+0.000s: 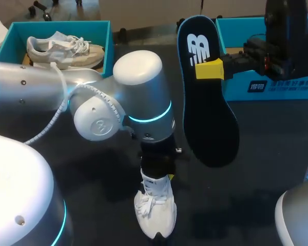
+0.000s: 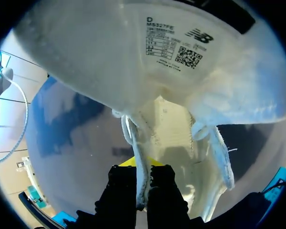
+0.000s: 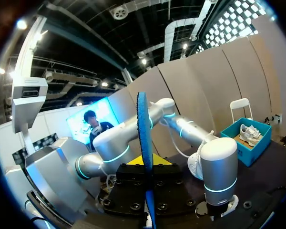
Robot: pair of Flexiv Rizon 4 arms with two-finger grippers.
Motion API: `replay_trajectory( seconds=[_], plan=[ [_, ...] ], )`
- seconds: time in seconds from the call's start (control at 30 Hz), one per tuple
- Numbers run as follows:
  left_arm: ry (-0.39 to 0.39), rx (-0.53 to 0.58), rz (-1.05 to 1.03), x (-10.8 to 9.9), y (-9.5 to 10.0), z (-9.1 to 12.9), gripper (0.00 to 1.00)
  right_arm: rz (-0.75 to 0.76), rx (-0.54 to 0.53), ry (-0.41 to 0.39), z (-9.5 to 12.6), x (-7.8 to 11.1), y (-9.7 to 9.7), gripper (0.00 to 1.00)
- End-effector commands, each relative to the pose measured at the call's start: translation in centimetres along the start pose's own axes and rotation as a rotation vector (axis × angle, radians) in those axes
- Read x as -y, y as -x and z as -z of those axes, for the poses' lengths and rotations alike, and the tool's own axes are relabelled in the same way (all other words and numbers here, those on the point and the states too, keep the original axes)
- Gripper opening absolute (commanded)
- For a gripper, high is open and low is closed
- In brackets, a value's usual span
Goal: Take the shoe out of the shoebox, open the shoe tongue, remove and reinsert the insole, then place the shoe into the shoebox
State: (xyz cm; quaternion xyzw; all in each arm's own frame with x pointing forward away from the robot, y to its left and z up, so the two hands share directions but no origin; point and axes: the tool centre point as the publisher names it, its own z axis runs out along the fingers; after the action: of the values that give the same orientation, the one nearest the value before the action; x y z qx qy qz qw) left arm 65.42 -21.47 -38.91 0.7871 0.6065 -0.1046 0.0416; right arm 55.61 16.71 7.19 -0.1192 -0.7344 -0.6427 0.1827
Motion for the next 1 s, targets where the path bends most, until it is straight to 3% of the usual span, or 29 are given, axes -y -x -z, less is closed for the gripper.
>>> replay_trajectory(
  seconds=[0.03,0.07,0.1,0.13,0.17,0.53,1.0],
  plan=[
    [-0.007,0.013,-0.001,0.1,-0.2,0.4,0.42,-0.001,-0.003,-0.005,-0.4,-0.3,0.3,0.00],
    [-0.007,0.020,-0.003,0.1,-0.2,0.6,0.51,-0.001,-0.003,-0.005,-0.4,-0.3,0.3,0.00],
    [-0.004,0.027,-0.002,0.1,-0.2,0.8,0.76,-0.001,-0.003,-0.005,-0.4,-0.3,0.3,0.00],
    [-0.006,0.037,-0.004,0.2,-0.2,1.1,0.94,-0.001,-0.003,-0.005,-0.4,-0.3,0.3,0.00],
    [-0.008,0.051,0.004,0.1,-0.2,1.4,1.00,-0.001,-0.003,-0.005,-0.4,-0.3,0.3,0.00],
    [0.005,0.183,0.060,-0.4,0.0,5.7,1.00,-0.001,-0.003,-0.005,-0.4,-0.3,0.3,0.00],
    [0.008,0.607,0.252,-1.3,-0.5,14.9,1.00,-0.001,-0.003,-0.005,-0.4,-0.3,0.3,0.00]
  ],
)
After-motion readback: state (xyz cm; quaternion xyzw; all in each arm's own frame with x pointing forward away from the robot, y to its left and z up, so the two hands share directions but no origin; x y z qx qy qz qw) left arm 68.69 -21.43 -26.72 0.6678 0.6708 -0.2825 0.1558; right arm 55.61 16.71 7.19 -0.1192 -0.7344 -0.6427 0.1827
